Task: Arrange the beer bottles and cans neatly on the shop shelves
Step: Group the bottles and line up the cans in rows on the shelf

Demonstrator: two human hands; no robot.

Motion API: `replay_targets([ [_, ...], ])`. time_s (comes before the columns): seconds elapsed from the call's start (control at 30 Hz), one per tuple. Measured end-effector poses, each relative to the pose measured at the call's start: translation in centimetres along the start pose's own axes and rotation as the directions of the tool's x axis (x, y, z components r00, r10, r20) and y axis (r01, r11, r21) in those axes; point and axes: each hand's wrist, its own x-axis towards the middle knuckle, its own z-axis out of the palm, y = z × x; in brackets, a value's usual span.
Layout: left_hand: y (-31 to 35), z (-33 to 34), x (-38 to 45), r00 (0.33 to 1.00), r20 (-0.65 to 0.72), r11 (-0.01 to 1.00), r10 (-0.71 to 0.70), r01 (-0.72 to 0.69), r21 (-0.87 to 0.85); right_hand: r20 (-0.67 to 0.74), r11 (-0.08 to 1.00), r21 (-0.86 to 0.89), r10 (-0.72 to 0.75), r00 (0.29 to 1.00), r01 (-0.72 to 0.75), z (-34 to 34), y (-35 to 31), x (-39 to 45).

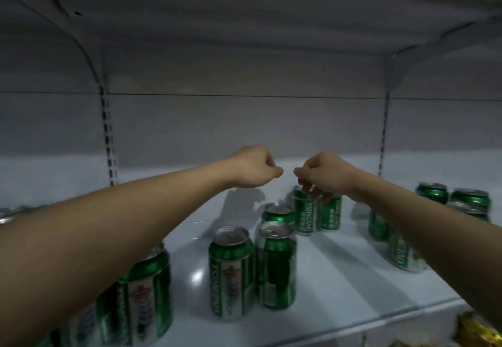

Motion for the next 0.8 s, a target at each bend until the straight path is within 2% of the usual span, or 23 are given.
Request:
replay_targets([
  [0.33,10.2,6.7,5.2,0.977,0.104,0.979,0.186,-0.175,-0.107,-0.185,0.986,-0.015,0.162,0.969,-0.168,-10.0,9.7,-3.1],
  [0.67,16.2,12.4,6.9,0.925,0.202,0.938,0.322,-0.284,-0.199,-0.326,0.96,-0.056,0.241,0.914,-0.273,-13.4,15.8,-5.4],
  [0.8,17.1,13.6,8.4,0.933,0.152,0.928,0.326,-0.286,-0.238,-0.422,0.968,-0.01,0.225,0.878,-0.252,-14.9,17.2,-5.2],
])
